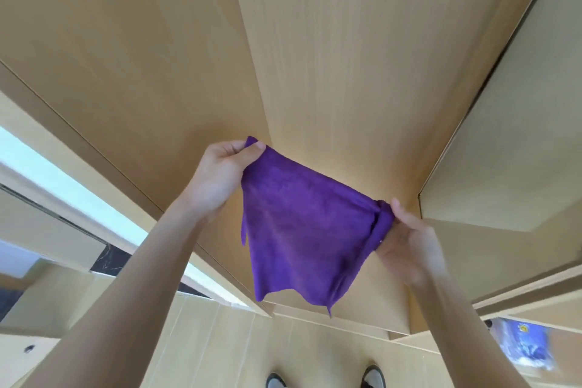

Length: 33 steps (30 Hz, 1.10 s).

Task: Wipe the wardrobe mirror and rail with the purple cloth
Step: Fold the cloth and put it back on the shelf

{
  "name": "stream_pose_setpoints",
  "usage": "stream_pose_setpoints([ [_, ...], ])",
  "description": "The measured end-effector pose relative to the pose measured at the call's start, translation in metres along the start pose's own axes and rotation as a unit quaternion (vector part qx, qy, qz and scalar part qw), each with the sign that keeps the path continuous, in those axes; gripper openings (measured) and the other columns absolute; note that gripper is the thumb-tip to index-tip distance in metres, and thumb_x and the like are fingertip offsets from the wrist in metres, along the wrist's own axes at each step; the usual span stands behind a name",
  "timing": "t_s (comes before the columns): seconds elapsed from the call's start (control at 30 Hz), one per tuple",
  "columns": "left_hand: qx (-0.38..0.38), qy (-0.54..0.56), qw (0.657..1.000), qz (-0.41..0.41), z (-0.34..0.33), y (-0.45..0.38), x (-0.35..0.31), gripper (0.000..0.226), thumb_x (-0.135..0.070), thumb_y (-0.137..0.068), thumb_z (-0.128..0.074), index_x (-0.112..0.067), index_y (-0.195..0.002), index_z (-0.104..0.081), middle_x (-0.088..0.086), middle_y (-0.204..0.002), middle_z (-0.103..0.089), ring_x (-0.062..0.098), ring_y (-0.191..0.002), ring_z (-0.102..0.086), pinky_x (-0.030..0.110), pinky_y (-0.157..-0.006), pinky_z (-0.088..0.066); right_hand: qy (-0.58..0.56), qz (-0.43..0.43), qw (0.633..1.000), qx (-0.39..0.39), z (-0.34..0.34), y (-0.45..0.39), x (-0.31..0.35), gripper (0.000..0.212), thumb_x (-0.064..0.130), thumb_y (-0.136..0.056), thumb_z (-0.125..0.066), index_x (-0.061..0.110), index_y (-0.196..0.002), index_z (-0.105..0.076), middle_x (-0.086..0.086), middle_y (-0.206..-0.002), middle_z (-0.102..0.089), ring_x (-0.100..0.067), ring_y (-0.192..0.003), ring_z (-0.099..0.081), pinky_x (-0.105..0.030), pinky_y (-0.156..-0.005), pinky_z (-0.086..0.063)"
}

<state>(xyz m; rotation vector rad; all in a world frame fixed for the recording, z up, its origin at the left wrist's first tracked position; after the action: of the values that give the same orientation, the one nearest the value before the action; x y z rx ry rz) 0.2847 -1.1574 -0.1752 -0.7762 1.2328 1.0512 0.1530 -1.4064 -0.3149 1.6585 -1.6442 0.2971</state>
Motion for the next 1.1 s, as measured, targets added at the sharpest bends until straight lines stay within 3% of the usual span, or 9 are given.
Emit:
stream_pose_setpoints([
  [0.13, 0.022, -0.063, 0.998, -0.017, 0.014, -0.010, -0.005, 0.030, -0.021, -0.103, -0.059, -0.005, -0.086, -0.077, 0.015, -0.083, -0.077, 0.018, -0.072, -0.072, 0.025, -0.068, -0.056, 0.175, 0.050, 0.973, -0.139, 0.003, -0.009, -0.010, 0.044, 0.007, -0.080, -0.083, 0.006, -0.113, -0.054, -0.017, -0.110, -0.065, -0.030, -0.091, -0.065, -0.042, -0.075, -0.051],
  [0.33, -0.006, -0.108, 0.993, -0.040, 0.031, -0.029, -0.016, 0.032, -0.024, -0.102, -0.062, 0.002, -0.086, -0.073, 0.025, -0.084, -0.073, 0.025, -0.068, -0.065, 0.031, -0.065, -0.051, 0.265, 0.048, 0.930, -0.250, 0.029, -0.005, -0.006, 0.031, -0.011, -0.091, -0.055, 0.005, -0.116, -0.062, -0.020, -0.104, -0.071, -0.029, -0.078, -0.071, -0.033, -0.061, -0.062],
  [0.43, -0.053, -0.202, 0.976, -0.059, 0.041, -0.045, -0.017, 0.045, -0.027, -0.096, -0.068, 0.011, -0.074, -0.056, 0.013, -0.065, -0.045, 0.025, -0.060, -0.038, 0.034, -0.059, -0.033, 0.291, 0.052, 0.900, -0.321, 0.042, -0.001, -0.003, 0.038, -0.011, -0.088, -0.043, 0.008, -0.115, -0.063, -0.022, -0.109, -0.068, -0.033, -0.080, -0.069, -0.039, -0.072, -0.063],
  [0.53, -0.095, -0.258, 0.960, -0.059, 0.048, -0.061, -0.016, 0.050, -0.031, -0.089, -0.075, 0.010, -0.072, -0.052, 0.006, -0.068, -0.037, 0.022, -0.064, -0.032, 0.033, -0.061, -0.028, 0.234, 0.055, 0.922, -0.302, 0.048, -0.001, -0.006, 0.036, -0.008, -0.091, -0.043, 0.012, -0.109, -0.068, -0.017, -0.103, -0.065, -0.029, -0.083, -0.066, -0.031, -0.066, -0.061],
  [0.63, -0.117, -0.272, 0.954, -0.040, 0.054, -0.074, -0.015, 0.048, -0.033, -0.085, -0.079, 0.008, -0.072, -0.056, 0.006, -0.066, -0.040, 0.023, -0.061, -0.035, 0.030, -0.059, -0.032, 0.149, 0.049, 0.956, -0.247, 0.050, -0.003, -0.003, 0.019, 0.004, -0.097, -0.059, 0.016, -0.100, -0.073, -0.006, -0.099, -0.069, -0.021, -0.086, -0.064, -0.031, -0.078, -0.053],
  [0.73, -0.120, -0.224, 0.967, -0.009, 0.061, -0.086, -0.015, 0.029, -0.032, -0.078, -0.086, -0.011, -0.067, -0.069, -0.004, -0.062, -0.063, 0.014, -0.053, -0.056, 0.021, -0.054, -0.044, 0.203, 0.077, 0.951, -0.222, 0.047, -0.003, 0.013, 0.025, -0.002, -0.088, -0.071, 0.016, -0.106, -0.069, -0.008, -0.101, -0.066, -0.019, -0.087, -0.063, -0.031, -0.082, -0.050],
  [0.9, -0.065, -0.216, 0.972, 0.066, 0.055, -0.100, -0.003, 0.027, -0.028, -0.079, -0.087, -0.006, -0.084, -0.072, 0.001, -0.079, -0.069, 0.019, -0.069, -0.064, 0.026, -0.065, -0.050, 0.555, 0.085, 0.787, -0.253, 0.024, -0.005, 0.046, 0.057, -0.003, -0.075, -0.080, 0.023, -0.117, -0.051, 0.005, -0.098, -0.060, -0.007, -0.082, -0.060, -0.016, -0.063, -0.045],
  [1.03, -0.035, -0.293, 0.949, 0.110, 0.050, -0.105, 0.008, 0.074, -0.041, -0.079, -0.085, -0.005, -0.136, -0.057, 0.006, -0.127, -0.060, 0.027, -0.123, -0.059, 0.033, -0.092, -0.044, 0.598, 0.123, 0.737, -0.288, 0.018, -0.005, 0.080, 0.035, 0.003, -0.086, -0.069, 0.023, -0.109, -0.055, -0.002, -0.091, -0.064, -0.011, -0.076, -0.061, -0.014, -0.052, -0.039],
  [1.1, -0.003, -0.319, 0.941, 0.116, 0.045, -0.103, 0.011, 0.089, -0.053, -0.075, -0.085, -0.016, -0.146, -0.046, 0.000, -0.135, -0.051, 0.021, -0.126, -0.051, 0.028, -0.093, -0.035, 0.618, 0.147, 0.714, -0.293, 0.015, -0.002, 0.099, 0.021, 0.004, -0.088, -0.070, 0.021, -0.099, -0.066, -0.006, -0.085, -0.069, -0.023, -0.080, -0.064, -0.019, -0.057, -0.042],
])
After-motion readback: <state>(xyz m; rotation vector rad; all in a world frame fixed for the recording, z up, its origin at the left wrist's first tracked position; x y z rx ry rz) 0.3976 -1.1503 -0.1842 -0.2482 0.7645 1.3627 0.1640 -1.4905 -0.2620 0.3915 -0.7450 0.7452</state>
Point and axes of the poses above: each hand's wrist, its own y-axis away from the middle knuckle, its own z-axis out of the back of the hand, x = y × z, the point moved 6 cm from there along -y, towards the middle knuckle
